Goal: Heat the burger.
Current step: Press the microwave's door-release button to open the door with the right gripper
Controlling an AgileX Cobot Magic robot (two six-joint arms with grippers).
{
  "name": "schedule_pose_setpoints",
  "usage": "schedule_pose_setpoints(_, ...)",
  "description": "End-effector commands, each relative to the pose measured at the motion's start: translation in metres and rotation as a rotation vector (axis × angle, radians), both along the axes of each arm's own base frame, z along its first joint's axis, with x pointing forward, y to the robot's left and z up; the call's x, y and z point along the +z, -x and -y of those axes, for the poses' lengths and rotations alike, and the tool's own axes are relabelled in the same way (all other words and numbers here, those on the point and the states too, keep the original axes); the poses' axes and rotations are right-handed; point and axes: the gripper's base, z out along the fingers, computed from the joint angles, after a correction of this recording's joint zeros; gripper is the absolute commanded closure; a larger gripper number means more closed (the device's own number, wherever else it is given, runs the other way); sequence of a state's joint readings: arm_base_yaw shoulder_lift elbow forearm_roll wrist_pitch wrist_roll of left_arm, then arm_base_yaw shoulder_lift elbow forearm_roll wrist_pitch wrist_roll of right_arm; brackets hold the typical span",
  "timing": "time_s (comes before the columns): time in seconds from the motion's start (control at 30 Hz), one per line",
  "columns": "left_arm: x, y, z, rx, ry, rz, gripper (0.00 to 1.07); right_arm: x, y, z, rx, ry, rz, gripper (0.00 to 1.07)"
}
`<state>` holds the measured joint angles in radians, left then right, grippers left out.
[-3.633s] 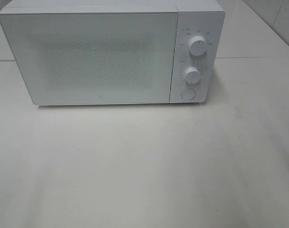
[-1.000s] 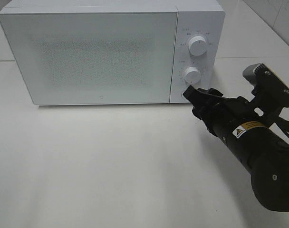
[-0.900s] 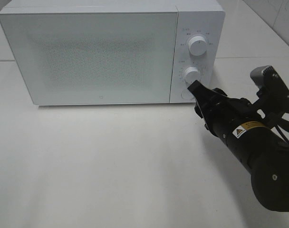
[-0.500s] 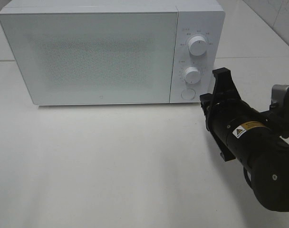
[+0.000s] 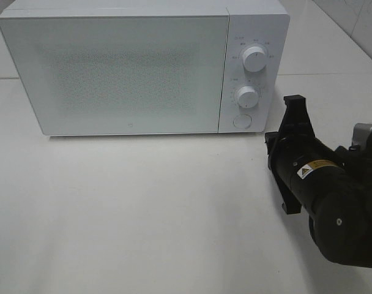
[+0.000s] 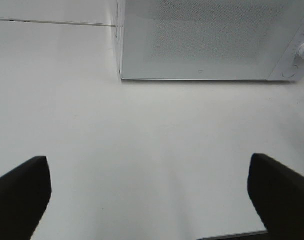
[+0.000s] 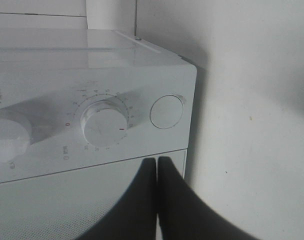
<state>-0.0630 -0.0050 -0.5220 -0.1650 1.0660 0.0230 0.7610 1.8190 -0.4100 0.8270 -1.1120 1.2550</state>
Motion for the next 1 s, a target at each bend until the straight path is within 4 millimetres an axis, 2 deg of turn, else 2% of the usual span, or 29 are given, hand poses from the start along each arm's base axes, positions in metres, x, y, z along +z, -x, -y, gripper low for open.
schedule_pose_setpoints(0.03,0.0,0.002,0.0,0.002,0.015,0.024,0.07,-0.003,-0.005,-0.003,-0.016,-0.039,-0.008,1.07)
schedule_pose_setpoints(0.1,0.0,0.002,0.0,0.002,0.015,0.024,0.07,-0.009,-0.012,-0.011,-0.02,-0.042,-0.013,1.07)
schedule_pose_setpoints(0.3,0.0,0.002,0.0,0.002,0.015,0.024,0.07,-0.014,-0.023,-0.016,-0.025,-0.046,-0.02,1.07)
schedule_pose_setpoints(0.4,0.0,0.002,0.0,0.002,0.015,0.024,0.07,-0.017,-0.035,-0.016,-0.038,-0.059,-0.039,1.07)
schedule_pose_setpoints(0.47,0.0,0.002,0.0,0.002,0.015,0.024,0.07,-0.021,-0.054,-0.017,-0.037,-0.063,-0.047,1.07)
schedule_pose_setpoints(0.57,0.0,0.002,0.0,0.002,0.015,0.024,0.07,-0.024,-0.065,-0.019,-0.034,-0.073,-0.061,1.07)
schedule_pose_setpoints(1.0,0.0,0.002,0.0,0.002,0.015,0.024,0.07,-0.033,-0.095,-0.019,-0.058,-0.085,-0.07,1.07)
